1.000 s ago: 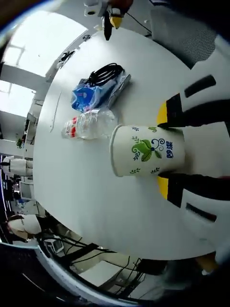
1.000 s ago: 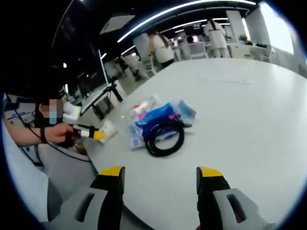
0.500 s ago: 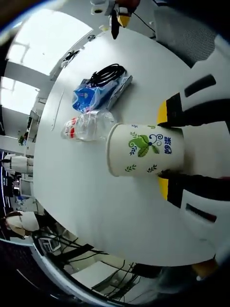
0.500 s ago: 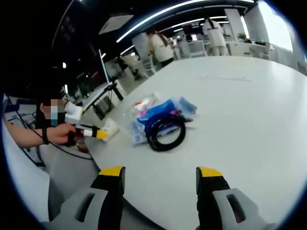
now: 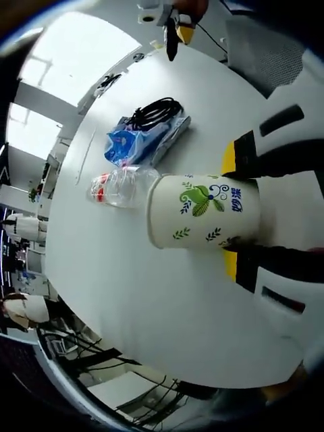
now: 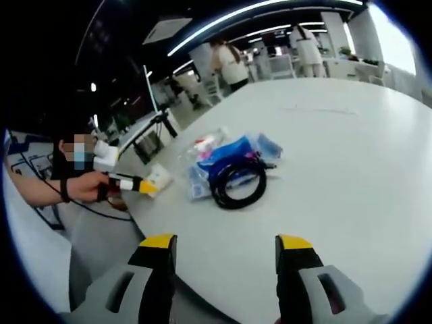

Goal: Arrange the tabletop items into an orderly group along one side of the table until the central work area is clear of visible clutter.

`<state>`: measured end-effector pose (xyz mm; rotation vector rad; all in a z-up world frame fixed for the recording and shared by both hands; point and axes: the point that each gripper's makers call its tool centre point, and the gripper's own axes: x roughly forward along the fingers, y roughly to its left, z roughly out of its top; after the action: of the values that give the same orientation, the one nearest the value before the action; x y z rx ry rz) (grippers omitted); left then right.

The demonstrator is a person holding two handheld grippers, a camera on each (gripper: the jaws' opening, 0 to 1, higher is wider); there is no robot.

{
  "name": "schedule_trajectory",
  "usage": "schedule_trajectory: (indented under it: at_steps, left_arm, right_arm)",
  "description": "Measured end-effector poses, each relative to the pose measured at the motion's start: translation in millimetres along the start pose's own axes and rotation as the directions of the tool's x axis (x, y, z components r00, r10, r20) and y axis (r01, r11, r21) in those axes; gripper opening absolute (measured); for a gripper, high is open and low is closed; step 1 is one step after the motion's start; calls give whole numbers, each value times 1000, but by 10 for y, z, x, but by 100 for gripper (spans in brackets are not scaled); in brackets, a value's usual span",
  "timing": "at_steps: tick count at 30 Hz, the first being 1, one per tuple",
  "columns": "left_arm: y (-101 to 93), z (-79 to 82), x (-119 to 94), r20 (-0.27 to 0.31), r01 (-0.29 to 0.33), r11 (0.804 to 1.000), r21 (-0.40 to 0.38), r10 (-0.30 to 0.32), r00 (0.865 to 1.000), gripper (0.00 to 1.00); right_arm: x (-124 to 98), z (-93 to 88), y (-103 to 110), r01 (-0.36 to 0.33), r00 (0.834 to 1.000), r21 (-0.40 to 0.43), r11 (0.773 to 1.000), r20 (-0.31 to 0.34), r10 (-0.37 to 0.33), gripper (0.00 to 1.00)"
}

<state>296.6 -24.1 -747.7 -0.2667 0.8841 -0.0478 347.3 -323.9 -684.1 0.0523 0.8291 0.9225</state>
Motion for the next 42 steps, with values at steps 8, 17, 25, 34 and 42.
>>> schedule_trajectory:
  at_steps: [8,17,25,34,42]
  left_arm:
    - [-204,4,-116,42,34,999,-42,-33,999,37]
    - [-635,-39,-152,43,138,990,32,-139,989,37]
    - [-874,-30,-160,18,200,971,128,-204,979,37]
    - [-1398,-158,-201,-99,315,849,425,-302,948,38]
    - [-1700,-279,-219,-156,374,765,524,-346,925,37]
  right_arm:
    - [-20,-52,25,0,1000,17,1000,2,0,59]
    - [20,-96,131,-29,999,-2,1000,-14,29,59]
    - [101,-91,237,-63,998,-26,998,-30,62,58]
    - [275,-98,598,-159,986,-68,985,-64,154,54]
    - [382,-110,956,-273,960,-95,957,-98,264,52]
